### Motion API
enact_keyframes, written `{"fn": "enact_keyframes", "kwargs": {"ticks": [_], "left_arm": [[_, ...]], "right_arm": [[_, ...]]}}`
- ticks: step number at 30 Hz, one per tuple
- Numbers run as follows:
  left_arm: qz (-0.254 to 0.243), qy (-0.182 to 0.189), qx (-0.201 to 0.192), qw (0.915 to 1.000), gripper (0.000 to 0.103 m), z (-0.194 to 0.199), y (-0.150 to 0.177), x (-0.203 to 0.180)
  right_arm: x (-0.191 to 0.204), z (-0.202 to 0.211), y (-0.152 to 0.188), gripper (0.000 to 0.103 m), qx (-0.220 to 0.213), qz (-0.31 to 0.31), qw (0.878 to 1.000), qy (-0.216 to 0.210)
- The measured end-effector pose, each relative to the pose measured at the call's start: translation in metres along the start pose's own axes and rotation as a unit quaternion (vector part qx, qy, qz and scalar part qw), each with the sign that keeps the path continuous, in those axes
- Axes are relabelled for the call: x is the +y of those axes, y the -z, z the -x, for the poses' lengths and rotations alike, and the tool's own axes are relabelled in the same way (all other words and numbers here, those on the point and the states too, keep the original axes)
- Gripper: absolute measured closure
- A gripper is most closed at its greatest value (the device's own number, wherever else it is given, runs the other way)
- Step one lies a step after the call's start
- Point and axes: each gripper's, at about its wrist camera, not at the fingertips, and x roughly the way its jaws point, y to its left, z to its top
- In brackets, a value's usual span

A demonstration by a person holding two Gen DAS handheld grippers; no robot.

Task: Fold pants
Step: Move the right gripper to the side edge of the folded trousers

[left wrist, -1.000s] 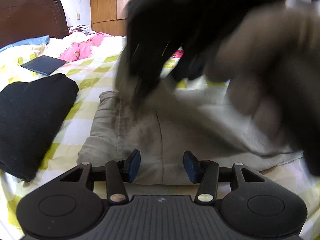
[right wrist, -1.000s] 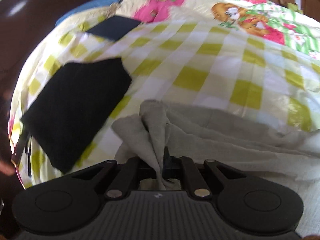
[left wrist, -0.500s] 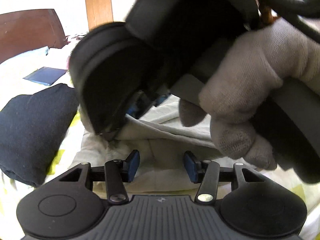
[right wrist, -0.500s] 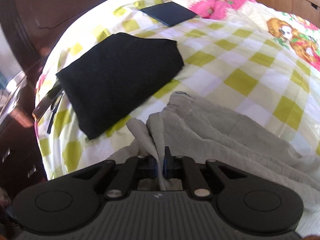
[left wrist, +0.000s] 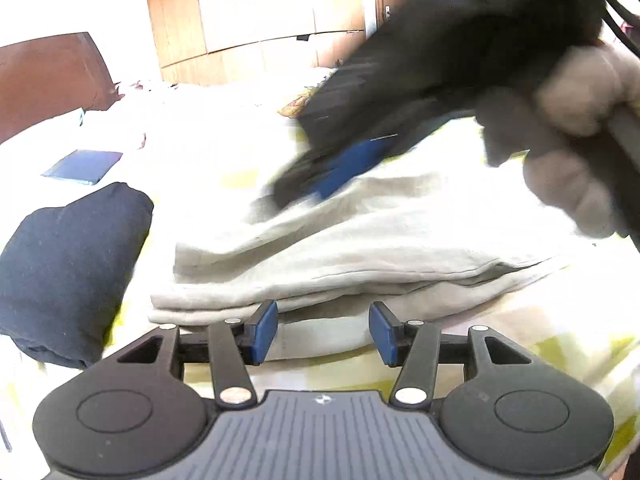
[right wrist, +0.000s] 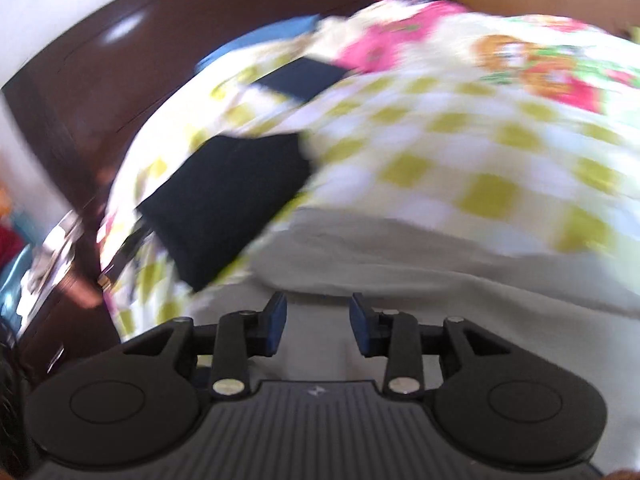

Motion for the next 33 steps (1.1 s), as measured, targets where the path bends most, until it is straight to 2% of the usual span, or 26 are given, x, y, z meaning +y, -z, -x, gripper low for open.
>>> {"fn": "enact_keyframes", "kwargs": {"ticks": [2, 4, 7, 10, 12, 14, 16, 17, 18, 19, 23, 27, 33], "left_arm": [[-0.008, 0.001, -0.007, 0.9999, 0.039, 0.005, -0.002, -0.003], [-0.019, 0.000, -0.010, 0.9998, 0.039, 0.008, -0.004, -0.005], [-0.026, -0.002, -0.026, 0.9993, 0.039, 0.010, -0.016, -0.011], [-0.006, 0.014, -0.045, 0.9989, 0.039, 0.011, -0.035, -0.011], [0.014, 0.030, -0.059, 0.9977, 0.037, 0.009, -0.045, -0.008], [0.016, 0.038, -0.061, 0.9973, 0.034, -0.010, -0.057, -0.009], [-0.006, 0.021, -0.053, 0.9984, 0.034, -0.035, -0.064, -0.017], [-0.014, 0.014, -0.044, 0.9988, 0.034, -0.051, -0.064, -0.017], [-0.019, 0.007, -0.029, 0.9994, 0.034, -0.064, -0.064, -0.021], [-0.023, -0.003, -0.008, 0.9997, 0.035, -0.078, -0.063, -0.023], [-0.016, -0.027, 0.062, 0.9976, 0.034, -0.109, -0.046, -0.029], [0.018, -0.014, 0.065, 0.9976, 0.034, -0.106, -0.046, -0.039], [-0.009, -0.001, 0.054, 0.9985, 0.034, -0.112, -0.055, -0.072]], "right_arm": [[-0.048, 0.030, 0.014, 0.065, -0.022, -0.056, 0.996, 0.061], [-0.090, 0.052, 0.028, 0.064, -0.031, -0.117, 0.988, 0.094], [-0.138, 0.067, 0.050, 0.064, -0.045, -0.198, 0.975, 0.094], [-0.161, 0.056, 0.065, 0.064, -0.038, -0.245, 0.967, 0.067], [-0.168, 0.045, 0.070, 0.063, -0.034, -0.254, 0.966, 0.037], [-0.173, 0.037, 0.075, 0.061, -0.039, -0.263, 0.964, 0.017], [-0.176, 0.032, 0.074, 0.061, -0.050, -0.269, 0.962, 0.001], [-0.176, 0.030, 0.073, 0.069, -0.050, -0.270, 0.962, 0.005], [-0.176, 0.027, 0.073, 0.079, -0.043, -0.266, 0.963, 0.018], [-0.176, 0.025, 0.072, 0.096, -0.031, -0.264, 0.964, 0.032], [-0.186, 0.035, 0.072, 0.098, -0.023, -0.261, 0.964, 0.041], [-0.206, 0.053, 0.072, 0.099, -0.022, -0.259, 0.962, 0.087], [-0.223, 0.087, 0.072, 0.102, -0.024, -0.255, 0.952, 0.168]]}}
